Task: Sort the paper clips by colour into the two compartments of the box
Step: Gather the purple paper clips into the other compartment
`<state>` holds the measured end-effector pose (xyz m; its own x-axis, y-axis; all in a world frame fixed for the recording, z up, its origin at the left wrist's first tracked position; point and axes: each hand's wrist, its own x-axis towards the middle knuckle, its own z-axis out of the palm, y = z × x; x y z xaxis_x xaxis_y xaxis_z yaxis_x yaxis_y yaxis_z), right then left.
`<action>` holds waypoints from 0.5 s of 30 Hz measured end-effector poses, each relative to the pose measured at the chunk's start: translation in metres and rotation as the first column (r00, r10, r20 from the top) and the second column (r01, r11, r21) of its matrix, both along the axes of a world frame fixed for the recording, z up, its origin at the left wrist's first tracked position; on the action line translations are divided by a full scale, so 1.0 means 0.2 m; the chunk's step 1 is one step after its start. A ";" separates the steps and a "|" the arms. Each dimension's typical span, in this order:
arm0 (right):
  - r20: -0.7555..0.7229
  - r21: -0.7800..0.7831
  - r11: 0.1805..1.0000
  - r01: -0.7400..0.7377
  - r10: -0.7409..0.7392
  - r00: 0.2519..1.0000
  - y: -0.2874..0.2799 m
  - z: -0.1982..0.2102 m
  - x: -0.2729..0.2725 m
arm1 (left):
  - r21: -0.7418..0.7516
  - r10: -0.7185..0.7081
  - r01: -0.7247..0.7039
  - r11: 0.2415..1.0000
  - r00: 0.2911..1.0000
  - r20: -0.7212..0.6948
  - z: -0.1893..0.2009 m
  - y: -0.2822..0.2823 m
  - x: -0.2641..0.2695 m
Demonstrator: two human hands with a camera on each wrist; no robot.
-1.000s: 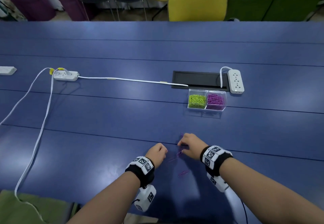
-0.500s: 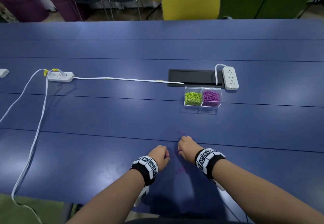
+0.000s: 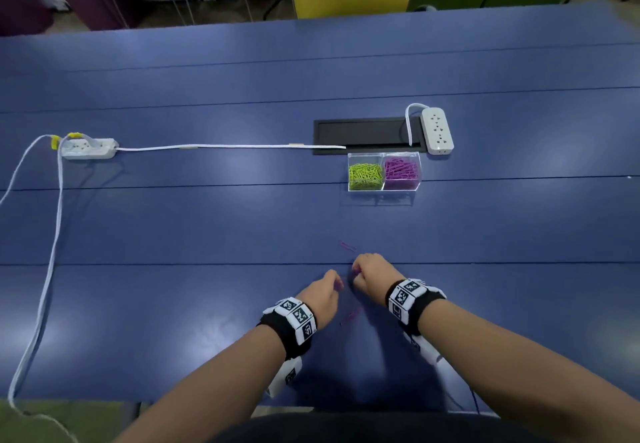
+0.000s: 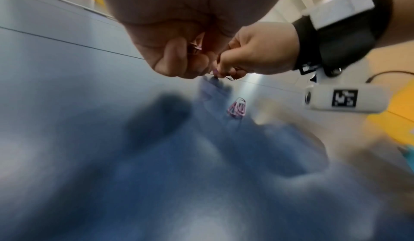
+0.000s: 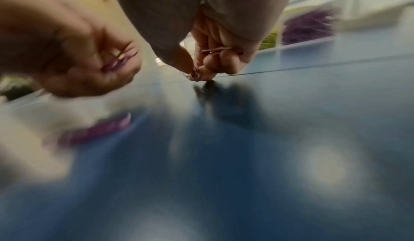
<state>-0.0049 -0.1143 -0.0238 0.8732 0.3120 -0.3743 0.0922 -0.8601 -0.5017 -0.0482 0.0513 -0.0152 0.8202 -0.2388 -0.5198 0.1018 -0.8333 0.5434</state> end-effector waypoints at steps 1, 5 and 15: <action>-0.056 0.049 0.994 0.102 -0.100 0.993 -0.03 -0.01 0.01 | 0.011 -0.020 0.020 1.000 1.000 -0.009 0.01 -0.02 -0.01; -0.229 0.271 0.844 0.462 -0.410 0.883 -0.10 0.01 0.09 | 0.110 -0.117 0.116 0.987 0.993 0.006 0.03 -0.07 -0.04; -0.538 0.371 0.635 0.677 -0.448 0.714 -0.07 0.09 0.32 | 0.170 -0.291 0.295 0.940 0.956 -0.046 0.01 -0.10 -0.06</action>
